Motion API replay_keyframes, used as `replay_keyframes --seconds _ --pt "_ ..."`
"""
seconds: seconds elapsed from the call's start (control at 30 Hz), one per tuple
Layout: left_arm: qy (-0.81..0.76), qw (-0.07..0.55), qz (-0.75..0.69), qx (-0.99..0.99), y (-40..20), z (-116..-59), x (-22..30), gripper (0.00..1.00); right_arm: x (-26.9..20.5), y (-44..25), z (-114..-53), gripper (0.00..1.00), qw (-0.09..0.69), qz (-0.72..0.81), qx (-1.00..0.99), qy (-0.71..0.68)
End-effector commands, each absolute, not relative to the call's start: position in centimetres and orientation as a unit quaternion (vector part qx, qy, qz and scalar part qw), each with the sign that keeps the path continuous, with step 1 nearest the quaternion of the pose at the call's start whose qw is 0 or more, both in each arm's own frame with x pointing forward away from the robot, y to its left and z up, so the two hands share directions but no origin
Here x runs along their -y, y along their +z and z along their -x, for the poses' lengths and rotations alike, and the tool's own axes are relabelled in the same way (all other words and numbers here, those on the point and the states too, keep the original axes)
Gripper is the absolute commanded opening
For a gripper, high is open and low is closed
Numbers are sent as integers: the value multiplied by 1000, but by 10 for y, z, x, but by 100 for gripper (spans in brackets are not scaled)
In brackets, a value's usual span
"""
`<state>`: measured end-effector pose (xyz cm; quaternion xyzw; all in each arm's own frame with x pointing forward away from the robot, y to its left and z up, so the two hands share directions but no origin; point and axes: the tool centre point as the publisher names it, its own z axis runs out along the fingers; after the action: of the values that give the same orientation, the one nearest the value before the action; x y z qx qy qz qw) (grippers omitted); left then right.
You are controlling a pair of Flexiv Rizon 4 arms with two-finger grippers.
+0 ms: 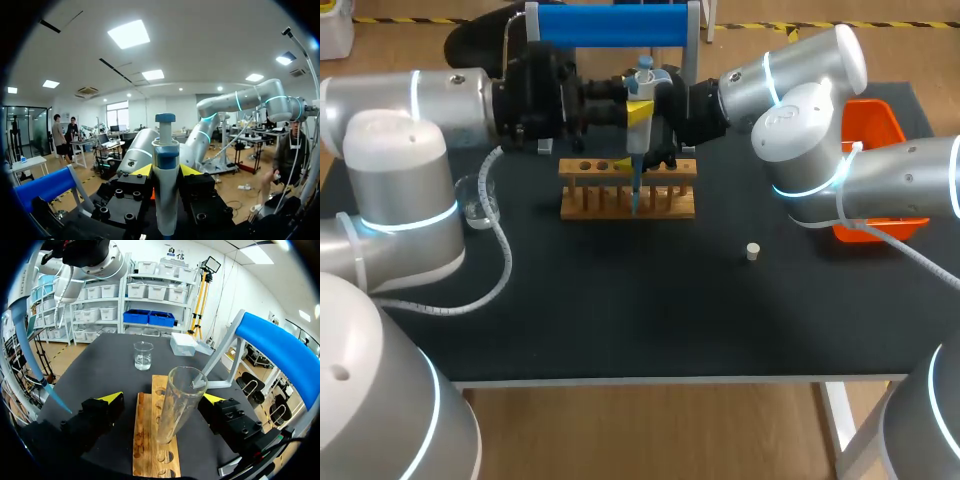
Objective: Invert the test tube, pick up the pipette, mount the tip to pipette, aspirate from beaker and dispense into the tube, eject the tip, return the pipette, and cap with the stopper.
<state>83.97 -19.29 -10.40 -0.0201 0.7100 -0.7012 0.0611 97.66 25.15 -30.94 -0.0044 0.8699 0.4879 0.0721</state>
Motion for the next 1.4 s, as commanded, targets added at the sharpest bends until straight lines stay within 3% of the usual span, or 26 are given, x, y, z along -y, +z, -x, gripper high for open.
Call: replay_keyframes --seconds 0.03,0.53,1.4 --pt "-701 57 15 -710 -105 -841 194 0 -250 -308 -977 100 70 5 -871 486" --pt "-702 56 15 -710 -105 -841 194 0 -237 -302 -976 100 74 2 -868 490" --pt "-702 56 15 -710 -105 -841 194 0 -153 -254 -946 100 88 -9 -828 554"
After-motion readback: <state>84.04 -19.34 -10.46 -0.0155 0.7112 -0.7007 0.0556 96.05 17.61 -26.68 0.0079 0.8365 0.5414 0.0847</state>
